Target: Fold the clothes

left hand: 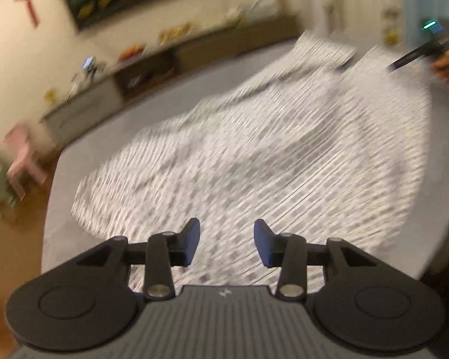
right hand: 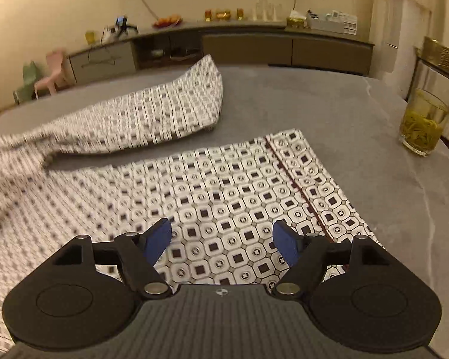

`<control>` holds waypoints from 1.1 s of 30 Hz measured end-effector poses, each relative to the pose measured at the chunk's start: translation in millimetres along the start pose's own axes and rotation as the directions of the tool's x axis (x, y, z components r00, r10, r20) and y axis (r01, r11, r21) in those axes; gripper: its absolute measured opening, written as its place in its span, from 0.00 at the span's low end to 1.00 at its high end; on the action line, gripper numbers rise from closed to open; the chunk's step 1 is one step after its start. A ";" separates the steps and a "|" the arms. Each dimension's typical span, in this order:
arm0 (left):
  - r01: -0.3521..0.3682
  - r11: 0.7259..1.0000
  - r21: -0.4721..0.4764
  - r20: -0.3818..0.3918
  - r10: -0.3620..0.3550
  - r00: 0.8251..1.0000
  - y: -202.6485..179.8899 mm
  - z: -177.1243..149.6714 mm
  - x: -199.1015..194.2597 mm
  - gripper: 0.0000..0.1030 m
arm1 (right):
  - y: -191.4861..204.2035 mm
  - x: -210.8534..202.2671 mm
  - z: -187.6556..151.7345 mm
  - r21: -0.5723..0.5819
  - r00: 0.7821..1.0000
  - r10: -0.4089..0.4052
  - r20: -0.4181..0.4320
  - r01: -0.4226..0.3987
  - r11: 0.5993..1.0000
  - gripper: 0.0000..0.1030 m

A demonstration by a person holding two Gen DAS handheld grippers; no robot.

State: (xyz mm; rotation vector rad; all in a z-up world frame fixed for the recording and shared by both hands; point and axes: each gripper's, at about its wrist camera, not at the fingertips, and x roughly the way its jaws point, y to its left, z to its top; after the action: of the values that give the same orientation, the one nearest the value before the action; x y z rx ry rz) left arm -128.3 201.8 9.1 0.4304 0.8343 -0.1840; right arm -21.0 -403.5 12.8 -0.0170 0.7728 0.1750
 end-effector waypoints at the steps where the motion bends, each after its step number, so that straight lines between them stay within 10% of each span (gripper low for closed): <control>1: -0.031 0.999 -0.017 -0.049 0.030 0.998 4.9 -0.1 13.3 0.34 | 1.9 2.9 -1.5 -0.028 1.000 -0.019 -0.004 0.018 0.999 0.74; 11: -0.341 0.932 -0.127 -0.233 0.306 0.923 58.3 9.0 74.2 0.27 | -10.3 -26.2 -18.1 -0.082 0.990 -0.037 -0.135 0.026 0.996 0.74; 19: -0.307 0.931 -0.195 -0.068 0.300 0.952 82.1 57.9 54.4 0.26 | 20.1 -20.9 67.7 -0.085 0.993 0.064 0.096 -0.056 0.995 0.96; 29: -0.287 0.939 -0.191 -0.119 0.268 0.956 123.6 81.0 126.9 0.26 | 32.6 173.1 179.5 -0.081 0.999 -0.031 0.028 0.033 0.996 0.99; 30: -0.295 0.940 -0.171 -0.142 0.273 0.952 126.0 82.1 138.9 0.26 | 31.4 189.1 182.6 -0.077 1.000 -0.026 0.015 0.027 0.997 0.96; 33: -0.328 0.935 -0.132 -0.214 0.296 0.931 135.1 83.8 170.3 0.26 | 32.8 199.8 178.4 -0.088 0.999 0.034 0.028 -0.031 0.996 0.19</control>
State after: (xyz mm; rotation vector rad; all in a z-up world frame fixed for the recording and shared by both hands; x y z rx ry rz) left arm 84.7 287.9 -28.8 0.4226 0.9485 0.2262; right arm 237.6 -326.9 3.2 -0.0847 0.7354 0.2397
